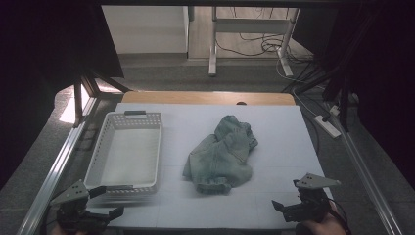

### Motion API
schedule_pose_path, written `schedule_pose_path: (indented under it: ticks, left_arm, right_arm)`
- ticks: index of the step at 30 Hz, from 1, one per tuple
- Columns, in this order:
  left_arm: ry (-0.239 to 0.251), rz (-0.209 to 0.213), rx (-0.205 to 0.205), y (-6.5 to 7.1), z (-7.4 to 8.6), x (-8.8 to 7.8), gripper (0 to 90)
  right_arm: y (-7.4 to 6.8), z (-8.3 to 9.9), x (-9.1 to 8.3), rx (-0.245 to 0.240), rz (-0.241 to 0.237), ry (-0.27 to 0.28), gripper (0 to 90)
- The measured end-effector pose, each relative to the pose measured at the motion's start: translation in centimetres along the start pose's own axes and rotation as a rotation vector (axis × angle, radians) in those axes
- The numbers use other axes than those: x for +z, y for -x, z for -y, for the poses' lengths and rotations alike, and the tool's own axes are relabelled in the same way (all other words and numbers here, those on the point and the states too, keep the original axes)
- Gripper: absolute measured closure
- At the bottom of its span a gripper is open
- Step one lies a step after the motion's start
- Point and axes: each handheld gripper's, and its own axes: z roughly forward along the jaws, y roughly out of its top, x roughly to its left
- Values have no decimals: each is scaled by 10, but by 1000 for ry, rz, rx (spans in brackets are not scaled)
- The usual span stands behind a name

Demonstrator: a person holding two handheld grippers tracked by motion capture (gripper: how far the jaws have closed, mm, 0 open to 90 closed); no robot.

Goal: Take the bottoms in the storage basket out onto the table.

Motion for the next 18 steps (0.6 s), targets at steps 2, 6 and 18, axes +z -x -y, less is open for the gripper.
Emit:
schedule_pose_path:
  ticks: [2,6,18]
  left_arm:
    - [-5,-6,-6,-1,1,-1,0]
    - [-22,-22,-7,-1,3,-3,0]
    - [-25,-17,-29,-5,8,-9,0]
  right_arm:
    - [0,0,0,-2,2,-2,0]
    - [-1,0,0,-5,2,-3,0]
    - [-1,0,1,-9,6,-13,0]
